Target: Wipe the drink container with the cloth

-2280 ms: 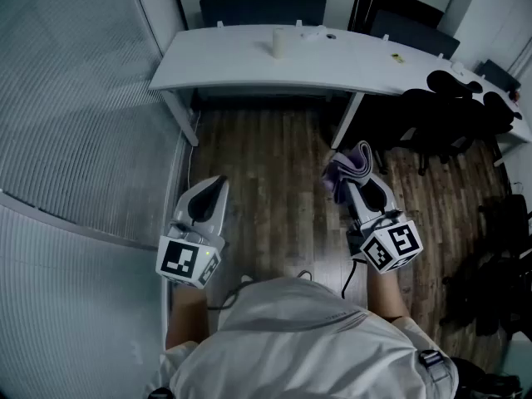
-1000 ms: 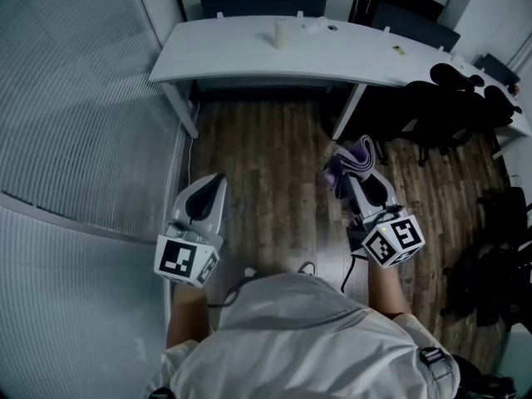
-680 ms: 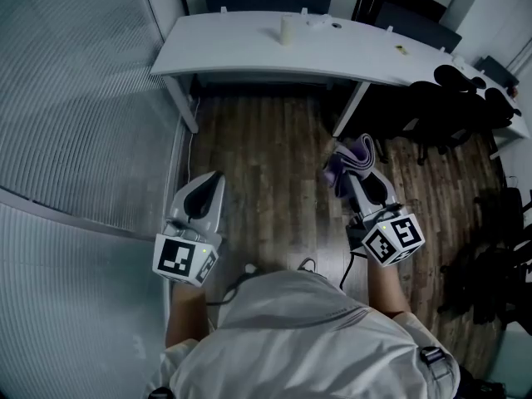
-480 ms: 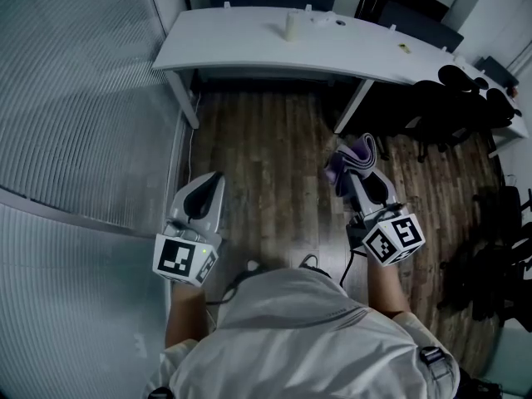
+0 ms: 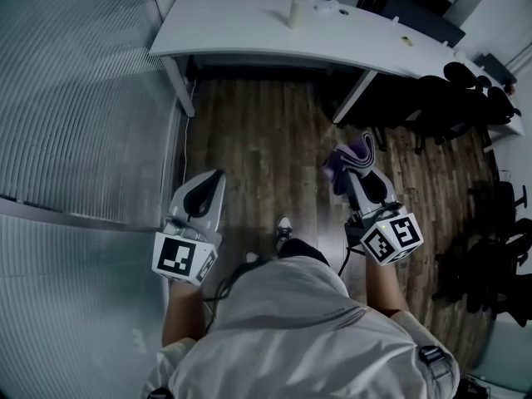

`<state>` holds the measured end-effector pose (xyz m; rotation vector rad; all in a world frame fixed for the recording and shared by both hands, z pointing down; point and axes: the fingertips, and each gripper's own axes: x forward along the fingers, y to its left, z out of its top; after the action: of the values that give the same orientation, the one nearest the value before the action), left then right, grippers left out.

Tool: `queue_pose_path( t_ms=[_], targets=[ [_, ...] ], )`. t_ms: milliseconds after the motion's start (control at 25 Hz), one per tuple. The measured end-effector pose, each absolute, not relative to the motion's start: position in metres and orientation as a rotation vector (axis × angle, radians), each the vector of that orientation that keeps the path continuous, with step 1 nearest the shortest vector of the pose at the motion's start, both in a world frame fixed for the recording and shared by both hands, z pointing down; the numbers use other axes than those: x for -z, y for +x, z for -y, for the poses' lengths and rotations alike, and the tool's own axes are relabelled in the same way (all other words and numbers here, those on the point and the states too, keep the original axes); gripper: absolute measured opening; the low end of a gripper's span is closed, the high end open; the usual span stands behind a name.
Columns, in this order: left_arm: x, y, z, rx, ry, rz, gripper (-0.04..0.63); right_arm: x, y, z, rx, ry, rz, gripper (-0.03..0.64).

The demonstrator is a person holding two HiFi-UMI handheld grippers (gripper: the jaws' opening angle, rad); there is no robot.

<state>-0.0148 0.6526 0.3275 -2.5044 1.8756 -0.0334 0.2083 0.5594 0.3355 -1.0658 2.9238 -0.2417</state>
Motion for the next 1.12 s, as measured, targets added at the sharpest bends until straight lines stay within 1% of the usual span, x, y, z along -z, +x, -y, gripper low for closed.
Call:
queue_pose_path(
  t_ms=[280,600,880,1120],
  targets=[
    [-0.321,-0.040,-0.628,0.070,-2.452,-1.919,0.003,-0.339,0.172,-0.519,0.265,-0.975,-2.927,0.098],
    [-0.307,-0.064,-0.548,0.097,-2.403,-1.935,0.003,-0.332,0.141,-0.433,0.269,-0.902,-2.915,0.098],
    [-0.298,-0.048,-0.457,0.141,-2.428,-1.894,0.003,-0.333,0.153,-0.346,0.320,-0.911,-2.892,0.098],
    [-0.302,-0.020,-0.381,0.182,-2.457,-1.856,0.003,-0.343,0.180,-0.275,0.357,-0.934,-2.881,0.098]
  ],
)
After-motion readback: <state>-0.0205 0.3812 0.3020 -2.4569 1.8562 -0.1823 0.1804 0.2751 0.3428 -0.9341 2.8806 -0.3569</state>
